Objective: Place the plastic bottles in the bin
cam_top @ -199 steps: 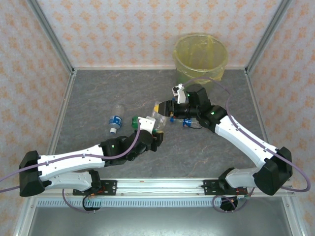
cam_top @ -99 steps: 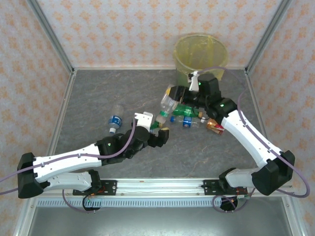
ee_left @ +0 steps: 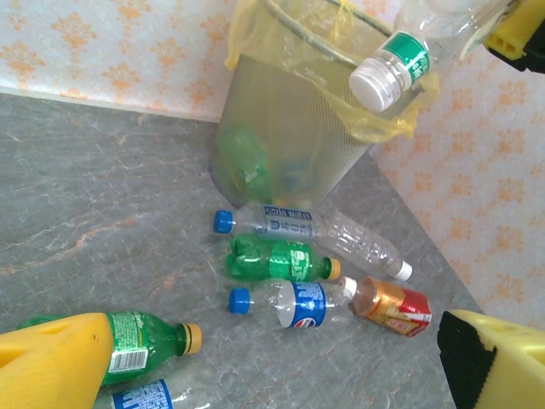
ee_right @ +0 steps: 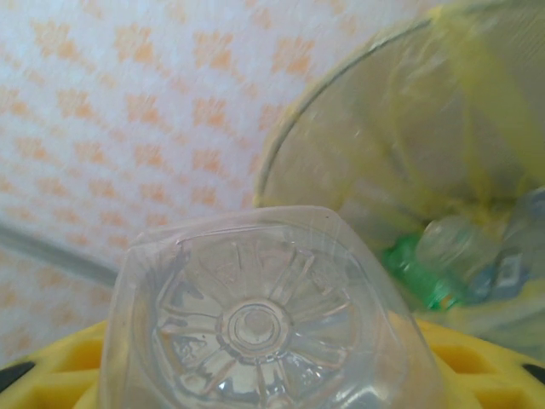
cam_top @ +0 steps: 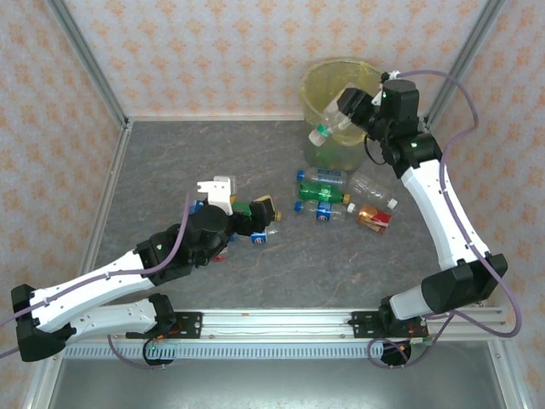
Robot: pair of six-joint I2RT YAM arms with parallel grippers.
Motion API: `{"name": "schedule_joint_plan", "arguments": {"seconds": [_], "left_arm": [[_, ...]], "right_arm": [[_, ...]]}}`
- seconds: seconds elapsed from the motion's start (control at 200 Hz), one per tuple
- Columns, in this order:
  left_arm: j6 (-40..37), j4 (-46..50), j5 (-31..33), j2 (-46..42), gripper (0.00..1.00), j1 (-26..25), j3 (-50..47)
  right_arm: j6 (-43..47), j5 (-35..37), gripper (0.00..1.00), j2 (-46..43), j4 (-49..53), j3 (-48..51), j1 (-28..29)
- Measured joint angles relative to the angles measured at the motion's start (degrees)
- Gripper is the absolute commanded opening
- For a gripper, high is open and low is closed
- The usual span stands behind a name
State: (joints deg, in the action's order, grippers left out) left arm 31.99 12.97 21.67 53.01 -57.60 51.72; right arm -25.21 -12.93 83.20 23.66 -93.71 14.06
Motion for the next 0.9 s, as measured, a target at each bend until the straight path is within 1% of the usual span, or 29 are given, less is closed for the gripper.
{"name": "schedule_joint_plan", "arguments": {"seconds": [0.2, 0.36, 0.486, 0.636, 0.736, 0.771, 0.821, 0.846, 0.861, 0.901], "left_arm": [[1.6, 1.7, 1.8, -3.0, 0.99, 0.0, 0.0], [3.1, 2.9, 3.1, -5.6, 0.99, 0.0, -0.4], [4.0, 4.0, 3.9, -7.0, 0.99, 0.0, -0.5], [4.3, 5.1, 4.8, -8.3, 0.99, 0.0, -0.5], [4.7, 6.3, 5.7, -9.1, 0.99, 0.0, -0.5], [4.7, 6.5, 5.9, -9.4, 0.99, 0.0, -0.5], [5.1, 7.1, 6.1, -9.9, 0.99, 0.0, -0.6], [5.1, 7.1, 6.1, -10.1, 0.99, 0.0, -0.7], [5.2, 7.2, 6.2, -10.2, 0.99, 0.0, -0.8], [5.3, 7.5, 6.4, -10.5, 0.99, 0.0, -0.9]], "right_arm": [[0.4, 9.0, 0.48, 4.2, -0.2, -6.5, -2.6], [1.6, 15.7, 0.48, 7.7, -2.9, -9.6, -3.0], [2.5, 18.1, 0.48, 13.3, -3.6, -14.7, -3.0], [3.3, 18.2, 0.5, 21.9, -2.4, -23.3, -3.0], [4.1, 17.9, 0.57, 26.3, -0.2, -27.8, -2.7], [4.3, 17.8, 0.62, 27.5, 0.6, -29.1, -2.5], [5.1, 17.6, 0.72, 28.7, 1.8, -30.4, -2.1], [5.3, 17.6, 0.81, 29.0, 2.2, -30.8, -1.9], [5.5, 17.6, 0.85, 29.2, 2.4, -30.8, -1.7], [5.7, 17.6, 0.91, 29.4, 2.9, -30.9, -1.3]]}}
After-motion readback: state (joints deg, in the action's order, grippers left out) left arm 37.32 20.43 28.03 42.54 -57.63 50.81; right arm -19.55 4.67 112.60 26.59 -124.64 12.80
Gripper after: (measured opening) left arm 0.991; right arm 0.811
